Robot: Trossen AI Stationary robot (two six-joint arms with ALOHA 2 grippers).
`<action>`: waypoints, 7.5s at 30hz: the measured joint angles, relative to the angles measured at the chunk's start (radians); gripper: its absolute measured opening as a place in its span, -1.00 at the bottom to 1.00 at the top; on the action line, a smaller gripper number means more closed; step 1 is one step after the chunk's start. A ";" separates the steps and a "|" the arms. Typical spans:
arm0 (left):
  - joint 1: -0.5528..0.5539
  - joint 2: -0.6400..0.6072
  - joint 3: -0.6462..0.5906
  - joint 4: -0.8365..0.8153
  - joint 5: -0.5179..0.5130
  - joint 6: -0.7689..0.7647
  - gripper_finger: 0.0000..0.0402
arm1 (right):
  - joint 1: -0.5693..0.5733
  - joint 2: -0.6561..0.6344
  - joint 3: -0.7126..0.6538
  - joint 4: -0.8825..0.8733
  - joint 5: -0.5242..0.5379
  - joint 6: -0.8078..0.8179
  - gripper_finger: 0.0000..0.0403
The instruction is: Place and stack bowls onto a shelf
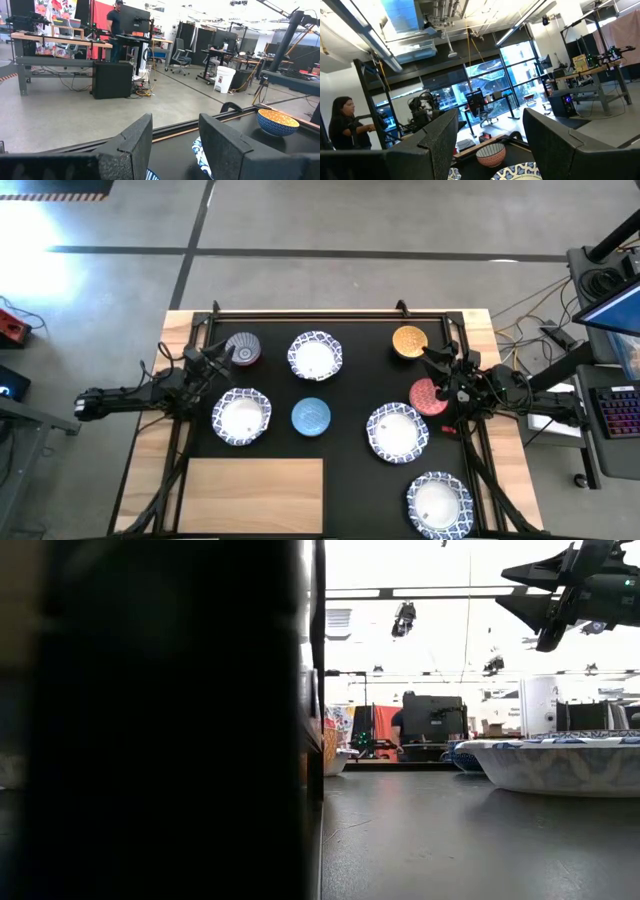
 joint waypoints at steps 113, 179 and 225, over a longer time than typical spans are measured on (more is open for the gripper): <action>0.495 1.189 0.837 -0.989 0.752 -0.093 -0.09 | 0.000 0.000 0.000 0.000 0.000 0.000 0.05; 0.018 1.280 1.022 -1.083 0.796 -0.428 -0.97 | 0.000 0.000 0.000 0.000 0.000 0.000 0.05; -0.904 1.766 1.404 -1.199 0.985 -1.737 -0.93 | 0.000 0.000 0.000 0.000 0.000 0.000 0.05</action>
